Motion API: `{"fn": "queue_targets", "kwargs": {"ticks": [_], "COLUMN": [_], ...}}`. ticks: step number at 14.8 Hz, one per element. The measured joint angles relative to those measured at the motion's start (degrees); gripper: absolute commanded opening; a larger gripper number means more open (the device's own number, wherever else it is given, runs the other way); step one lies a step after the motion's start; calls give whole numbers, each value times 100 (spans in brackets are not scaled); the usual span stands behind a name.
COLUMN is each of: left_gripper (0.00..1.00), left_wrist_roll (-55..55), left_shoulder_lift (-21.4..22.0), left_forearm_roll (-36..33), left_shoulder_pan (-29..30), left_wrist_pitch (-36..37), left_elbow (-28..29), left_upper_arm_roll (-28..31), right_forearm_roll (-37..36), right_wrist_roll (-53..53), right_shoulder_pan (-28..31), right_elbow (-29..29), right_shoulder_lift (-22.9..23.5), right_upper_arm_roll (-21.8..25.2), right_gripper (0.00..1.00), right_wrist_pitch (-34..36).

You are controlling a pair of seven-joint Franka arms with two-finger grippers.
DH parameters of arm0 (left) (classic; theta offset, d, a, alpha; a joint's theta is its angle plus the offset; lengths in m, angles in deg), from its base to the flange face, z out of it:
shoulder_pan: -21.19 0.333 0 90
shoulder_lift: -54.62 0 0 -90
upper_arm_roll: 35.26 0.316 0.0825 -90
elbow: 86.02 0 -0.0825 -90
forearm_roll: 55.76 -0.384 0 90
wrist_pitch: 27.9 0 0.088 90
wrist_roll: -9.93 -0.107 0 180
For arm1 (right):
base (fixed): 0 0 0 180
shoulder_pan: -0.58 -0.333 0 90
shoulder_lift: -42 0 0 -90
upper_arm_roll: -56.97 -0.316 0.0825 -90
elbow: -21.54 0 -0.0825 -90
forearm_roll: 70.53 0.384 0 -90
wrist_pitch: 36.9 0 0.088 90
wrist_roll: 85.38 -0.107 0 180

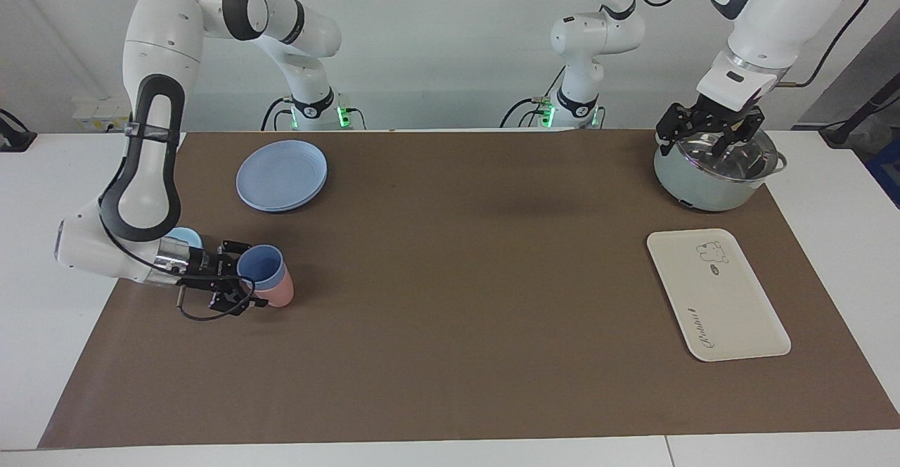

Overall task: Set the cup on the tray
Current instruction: 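Close the right gripper on the pink cup and lift it, then carry the cup toward the left gripper while the left gripper reaches it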

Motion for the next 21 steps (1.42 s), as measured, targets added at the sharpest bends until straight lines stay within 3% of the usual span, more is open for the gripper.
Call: {"fn": "queue_targets", "kwargs": {"ticks": [1,2,3,8,13,17,21], "left_gripper": [100,100,100,100,100,100,100], "left_wrist_roll": [1,2,2,4,6,7,53], "left_shoulder_lift": [0,0,0,0,0,0,1], "left_forearm_roll": [0,0,0,0,0,0,0], "left_shoulder_pan": [0,0,0,0,0,0,-2], "left_wrist_pitch": [-5,-7,-9,-11,-12,-16,-84], "left_elbow": [0,0,0,0,0,21,62], "left_upper_arm_roll": [0,0,0,0,0,0,-7], "right_forearm_roll": [54,125,269,861,932,940,946], "right_wrist_roll": [112,214,329,568,570,279,-733], "right_shoulder_pan": [0,-2,-5,-41,-270,-892,-1915], "right_elbow": [-77,-150,-211,-473,-801,-1152,-1399], "right_shoulder_lift": [-20,-41,-59,-223,-595,-1105,-1626], "right_upper_arm_roll": [0,-3,-6,-31,-83,-85,-94], "right_gripper": [94,63,1,0,0,0,0], "right_wrist_pitch": [-62,-68,-69,174,188,-126,-655]}}
